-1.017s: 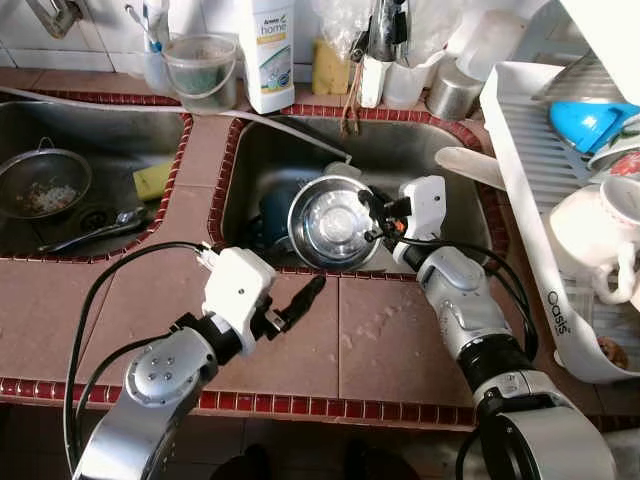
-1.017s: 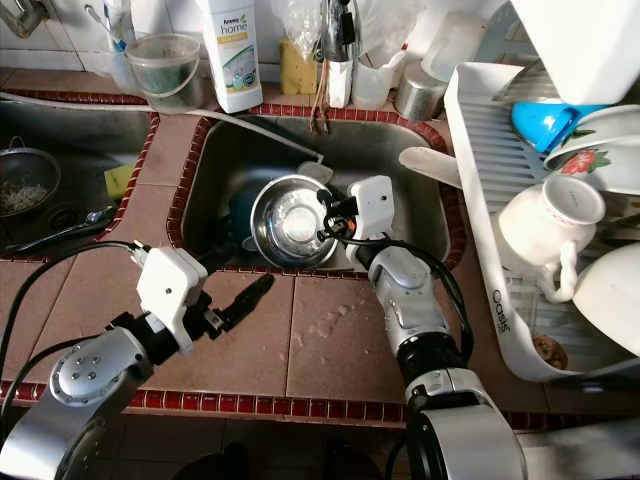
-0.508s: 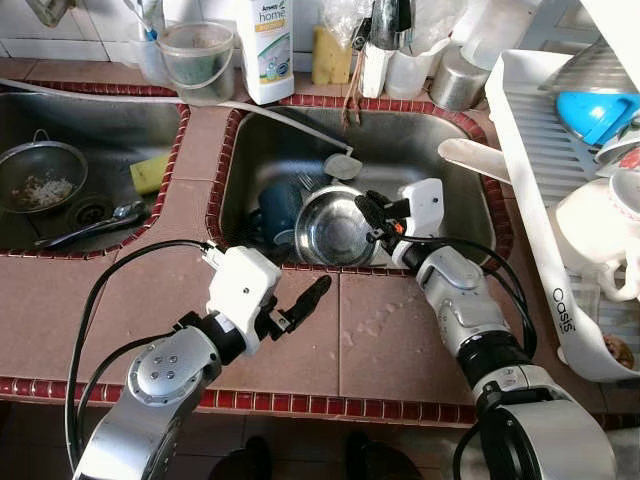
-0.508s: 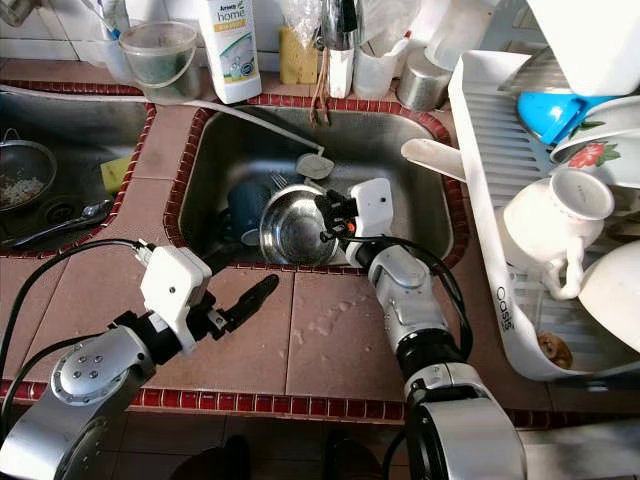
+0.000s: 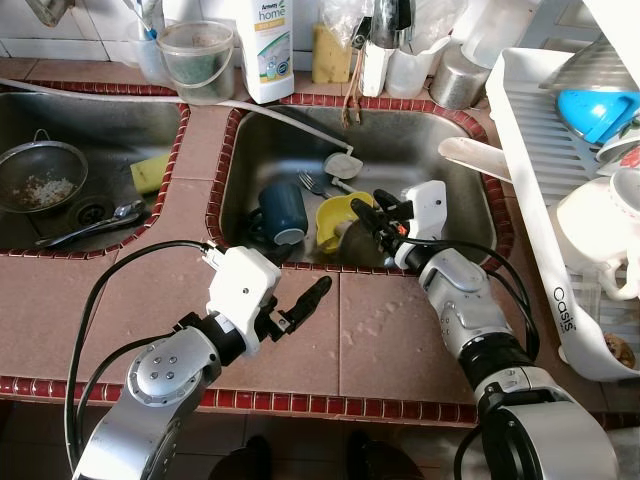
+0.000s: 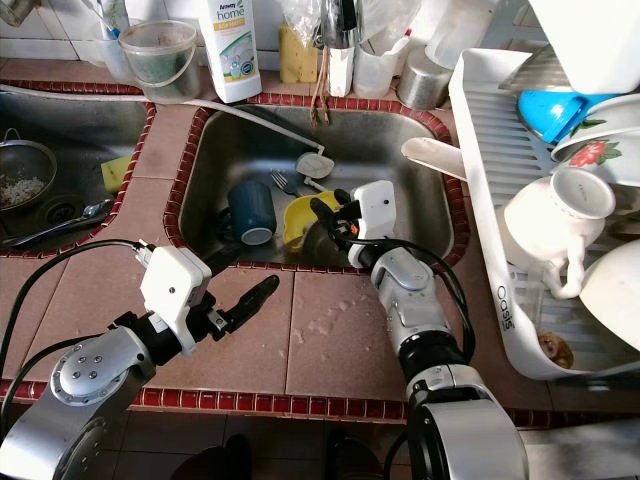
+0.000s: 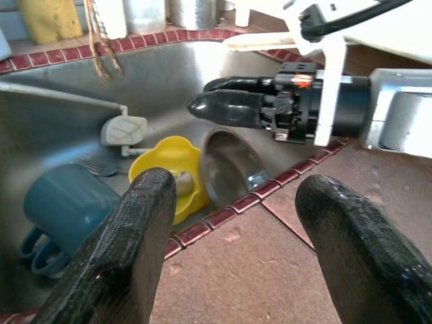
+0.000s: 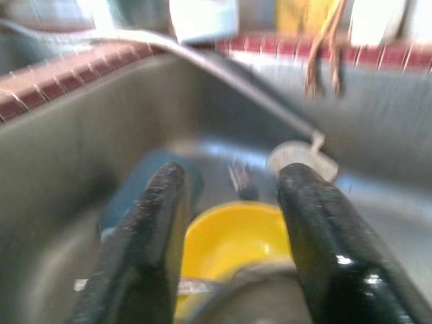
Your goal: Kitchen organization
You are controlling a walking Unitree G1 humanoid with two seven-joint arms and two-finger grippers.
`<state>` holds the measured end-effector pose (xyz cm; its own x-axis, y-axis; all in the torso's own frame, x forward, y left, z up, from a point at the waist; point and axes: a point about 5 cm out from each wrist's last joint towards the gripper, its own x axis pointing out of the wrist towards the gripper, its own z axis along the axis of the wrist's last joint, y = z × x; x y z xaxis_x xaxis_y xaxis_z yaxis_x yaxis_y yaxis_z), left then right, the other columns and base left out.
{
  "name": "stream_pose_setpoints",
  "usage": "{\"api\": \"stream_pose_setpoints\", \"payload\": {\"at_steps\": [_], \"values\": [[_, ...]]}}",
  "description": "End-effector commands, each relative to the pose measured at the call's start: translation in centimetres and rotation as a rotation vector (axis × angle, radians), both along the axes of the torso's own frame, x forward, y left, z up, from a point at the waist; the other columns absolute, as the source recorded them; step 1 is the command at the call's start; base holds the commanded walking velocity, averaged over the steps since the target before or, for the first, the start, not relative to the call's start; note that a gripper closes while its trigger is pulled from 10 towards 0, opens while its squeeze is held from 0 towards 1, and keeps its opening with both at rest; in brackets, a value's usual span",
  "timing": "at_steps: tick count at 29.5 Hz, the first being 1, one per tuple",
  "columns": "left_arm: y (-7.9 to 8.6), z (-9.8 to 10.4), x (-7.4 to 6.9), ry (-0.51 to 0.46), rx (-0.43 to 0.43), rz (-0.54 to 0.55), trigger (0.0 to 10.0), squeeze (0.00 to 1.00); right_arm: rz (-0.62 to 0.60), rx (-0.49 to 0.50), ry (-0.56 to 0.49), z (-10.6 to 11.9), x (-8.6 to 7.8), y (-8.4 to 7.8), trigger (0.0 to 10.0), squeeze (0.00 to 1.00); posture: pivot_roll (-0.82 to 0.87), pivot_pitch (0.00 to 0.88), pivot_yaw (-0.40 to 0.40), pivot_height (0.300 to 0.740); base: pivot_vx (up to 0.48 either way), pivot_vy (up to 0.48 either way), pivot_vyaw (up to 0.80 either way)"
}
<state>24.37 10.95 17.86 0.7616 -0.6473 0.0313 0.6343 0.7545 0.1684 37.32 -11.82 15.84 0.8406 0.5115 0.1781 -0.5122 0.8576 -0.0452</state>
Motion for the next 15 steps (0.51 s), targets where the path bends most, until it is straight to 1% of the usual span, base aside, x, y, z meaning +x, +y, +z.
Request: {"api": "stream_pose_setpoints", "payload": {"at_steps": [1, 2, 4, 5, 7, 9, 11, 12, 13, 14, 15], "values": [[0.2, 0.5, 0.0, -0.018, -0.023, 0.018, 10.0, 0.0, 0.014, -0.018, -0.089, 0.8, -0.4, -0.2, 10.0, 1.0, -0.03, 0.267, -0.024, 0.74, 0.0, 0.0, 0.0], [0.3, 0.5, 0.1, -0.021, -0.032, 0.027, 10.0, 0.0, 0.008, -0.029, -0.116, 1.0, -0.6, -0.2, 10.0, 1.0, -0.03, 0.253, -0.025, 0.74, 0.0, 0.0, 0.0], [0.4, 0.7, 0.2, -0.023, -0.048, 0.034, 10.0, 0.0, 0.005, -0.023, -0.131, 1.2, -0.6, -0.1, 10.0, 1.0, -0.03, 0.251, -0.025, 0.74, 0.0, 0.0, 0.0], [0.5, 0.9, 0.4, -0.028, -0.069, 0.046, 10.0, 0.0, 0.004, -0.024, -0.154, 1.5, -0.8, 0.1, 10.0, 1.0, -0.04, 0.25, -0.026, 0.74, 0.0, 0.0, 0.0], [0.9, 1.0, 0.9, -0.04, -0.078, 0.081, 10.0, 0.0, -0.005, -0.035, -0.198, 1.9, -1.1, 0.2, 10.0, 1.0, -0.04, 0.235, -0.028, 0.74, 0.0, 0.0, 0.0], [1.3, 1.1, 1.5, -0.052, -0.093, 0.121, 10.0, 0.0, -0.021, -0.023, -0.215, 2.1, -1.4, 0.2, 10.0, 1.0, -0.04, 0.226, -0.031, 0.74, 0.0, 0.0, 0.0], [1.7, 1.3, 2.1, -0.06, -0.12, 0.167, 10.0, 0.0, -0.038, -0.009, -0.231, 2.4, -1.6, 0.2, 10.0, 1.0, -0.04, 0.22, -0.034, 0.74, 0.0, 0.0, 0.0], [1.9, 1.4, 2.5, -0.069, -0.139, 0.193, 10.0, 0.0, -0.038, -0.017, -0.258, 2.6, -1.9, 0.3, 10.0, 1.0, -0.04, 0.21, -0.033, 0.74, 0.0, 0.0, 0.0], [1.9, 1.4, 2.5, -0.069, -0.139, 0.193, 10.0, 0.0, -0.038, -0.017, -0.258, 2.6, -1.9, 0.3, 10.0, 1.0, -0.04, 0.21, -0.033, 0.74, 0.0, 0.0, 0.0], [2.2, 1.4, 2.9, -0.078, -0.157, 0.225, 10.0, 0.0, -0.036, -0.036, -0.293, 2.9, -2.1, 0.5, 10.0, 1.0, -0.04, 0.196, -0.034, 0.74, 0.0, 0.0, 0.0], [2.2, 1.4, 2.9, -0.078, -0.157, 0.225, 10.0, 0.0, -0.036, -0.036, -0.293, 2.9, -2.1, 0.5, 10.0, 1.0, -0.04, 0.196, -0.034, 0.74, 0.0, 0.0, 0.0]]}}
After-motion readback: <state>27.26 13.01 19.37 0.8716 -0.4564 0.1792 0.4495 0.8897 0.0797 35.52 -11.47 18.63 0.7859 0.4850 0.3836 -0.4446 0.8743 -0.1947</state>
